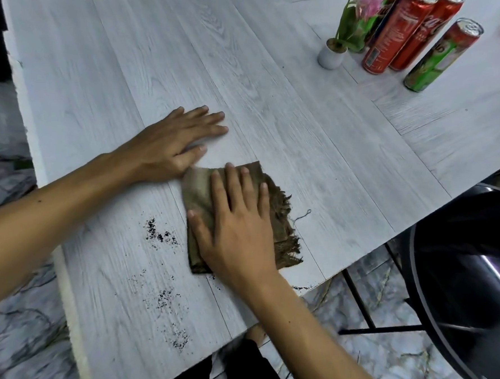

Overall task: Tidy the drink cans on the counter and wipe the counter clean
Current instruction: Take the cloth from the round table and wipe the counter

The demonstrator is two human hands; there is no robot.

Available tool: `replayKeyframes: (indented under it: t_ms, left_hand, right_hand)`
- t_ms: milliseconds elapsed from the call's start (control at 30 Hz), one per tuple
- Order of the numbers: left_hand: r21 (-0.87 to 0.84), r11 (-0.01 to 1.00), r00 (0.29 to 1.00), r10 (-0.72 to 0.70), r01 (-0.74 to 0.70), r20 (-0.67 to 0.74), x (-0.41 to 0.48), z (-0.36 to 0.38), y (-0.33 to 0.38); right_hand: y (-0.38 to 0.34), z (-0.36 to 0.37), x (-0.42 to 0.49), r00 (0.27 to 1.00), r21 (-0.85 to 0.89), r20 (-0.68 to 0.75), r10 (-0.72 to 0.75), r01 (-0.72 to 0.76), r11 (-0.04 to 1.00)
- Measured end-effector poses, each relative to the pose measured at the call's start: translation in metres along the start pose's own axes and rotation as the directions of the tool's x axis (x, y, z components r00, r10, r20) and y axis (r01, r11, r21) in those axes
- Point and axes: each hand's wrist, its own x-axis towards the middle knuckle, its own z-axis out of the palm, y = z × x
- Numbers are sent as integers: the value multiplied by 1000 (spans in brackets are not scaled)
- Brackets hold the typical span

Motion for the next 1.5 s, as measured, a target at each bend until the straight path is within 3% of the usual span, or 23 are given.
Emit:
replayKeyframes:
  t_ms: [133, 300, 533, 733, 900, 1067, 1500]
  left_hand:
    - [8, 1000, 1000, 3, -3, 5, -7, 1, -1]
    - [11, 1000, 1000, 9, -9, 5, -10, 2, 2]
    - [27, 999, 1000, 25, -25, 3, -15, 3, 1]
    - [24, 999, 1000, 23, -23, 10, -19, 1, -2]
    - [34, 999, 1000, 18, -18, 16, -23, 0, -4]
    - [30, 999, 1000, 16, -16, 6, -29, -1, -8]
    - [40, 999, 999, -35, 36, -11, -55, -14, -27]
  right_hand:
    - [-17, 8, -42, 999, 23, -2, -37, 37, 999]
    - [-14, 7, -82, 999, 63, -27, 20, -18, 998]
    - [25, -3, -107, 983, 42, -86, 161, -158, 987]
    - [62, -15, -92, 924, 44, -121, 364, -361, 931]
    - [66, -15, -63, 900, 24, -136, 415, -415, 909]
    - [55, -11, -45, 915, 15, -120, 386, -387, 922]
    - [-25, 7, -2, 980, 75, -117, 158, -150, 986]
